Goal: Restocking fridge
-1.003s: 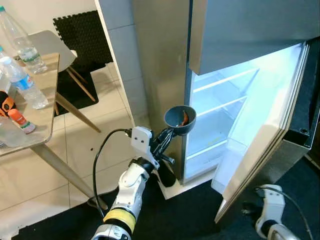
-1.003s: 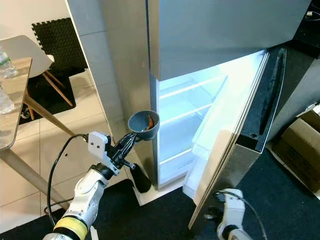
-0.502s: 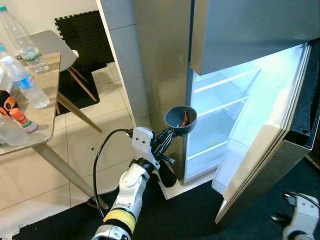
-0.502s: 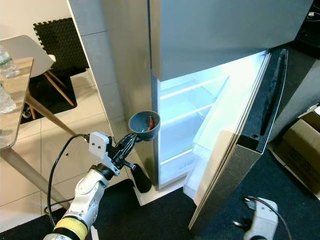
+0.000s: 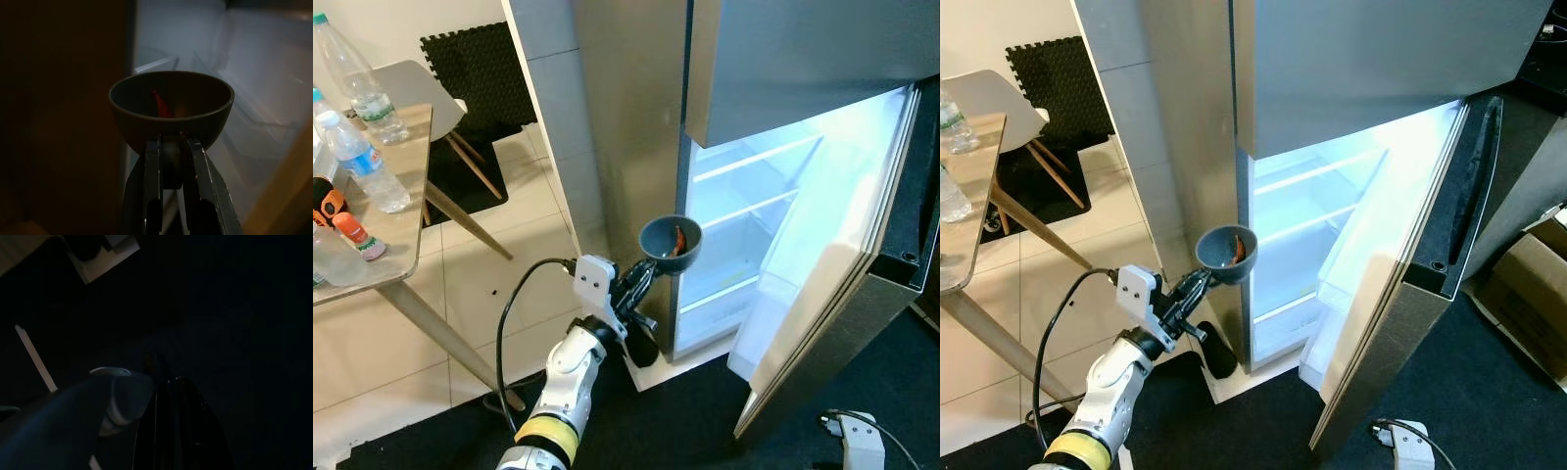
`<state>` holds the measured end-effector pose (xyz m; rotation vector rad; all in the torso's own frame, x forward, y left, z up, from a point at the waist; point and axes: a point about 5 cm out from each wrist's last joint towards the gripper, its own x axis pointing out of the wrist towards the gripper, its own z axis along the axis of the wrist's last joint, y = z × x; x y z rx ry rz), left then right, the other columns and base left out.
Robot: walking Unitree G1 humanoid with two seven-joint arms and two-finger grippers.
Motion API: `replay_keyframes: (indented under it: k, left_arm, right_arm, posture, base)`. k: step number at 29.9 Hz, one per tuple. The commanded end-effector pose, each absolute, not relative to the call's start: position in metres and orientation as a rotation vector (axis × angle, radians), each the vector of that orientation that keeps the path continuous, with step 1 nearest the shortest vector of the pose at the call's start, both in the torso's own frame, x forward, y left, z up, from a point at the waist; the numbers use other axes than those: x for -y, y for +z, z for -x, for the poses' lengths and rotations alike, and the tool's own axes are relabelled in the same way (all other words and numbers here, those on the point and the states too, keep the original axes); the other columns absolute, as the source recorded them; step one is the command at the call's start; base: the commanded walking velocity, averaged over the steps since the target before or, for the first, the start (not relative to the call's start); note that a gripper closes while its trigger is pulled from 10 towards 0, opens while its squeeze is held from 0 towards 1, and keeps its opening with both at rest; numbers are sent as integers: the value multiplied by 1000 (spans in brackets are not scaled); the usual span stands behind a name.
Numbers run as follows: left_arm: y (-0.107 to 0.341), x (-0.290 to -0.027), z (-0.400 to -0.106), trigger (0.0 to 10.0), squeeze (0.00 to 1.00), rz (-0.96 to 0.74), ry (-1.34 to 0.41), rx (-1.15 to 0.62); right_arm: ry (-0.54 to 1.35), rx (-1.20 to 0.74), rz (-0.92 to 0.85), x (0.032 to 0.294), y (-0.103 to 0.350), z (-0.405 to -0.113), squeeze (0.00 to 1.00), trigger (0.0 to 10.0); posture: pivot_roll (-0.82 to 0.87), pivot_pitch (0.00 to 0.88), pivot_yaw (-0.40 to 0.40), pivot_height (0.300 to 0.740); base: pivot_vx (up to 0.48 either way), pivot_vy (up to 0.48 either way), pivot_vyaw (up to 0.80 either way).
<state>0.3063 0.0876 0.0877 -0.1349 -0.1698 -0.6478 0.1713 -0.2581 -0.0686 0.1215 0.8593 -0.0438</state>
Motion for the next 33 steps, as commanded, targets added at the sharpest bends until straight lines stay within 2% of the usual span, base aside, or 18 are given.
replay_keyframes:
  k: [1,21,28,33]
  left_arm:
    - [87,-85,-304,10000,0,109,-676,171]
    - [90,-75,-307,10000,0,110,-690,186]
    - [90,-76,-307,10000,0,108,-691,188]
    - [90,-76,-306,10000,0,107,-691,190]
  right_arm:
    - [-58,-919,-140,257,-76,-157,0,10000]
    - [-18,-930,-127,255,-76,-159,0,10000]
    - [42,-915,-129,248,-74,-165,0,10000]
    - [152,-885,-109,236,-71,-177,0,10000]
  posture:
    - [-87,90,56,740]
    - [-100,71,45,740]
    - [-98,71,48,740]
    - [-93,75,54,740]
  base:
    - [0,0,-788]
    - [0,0,-798]
    - [0,0,-800]
    - [0,0,-800]
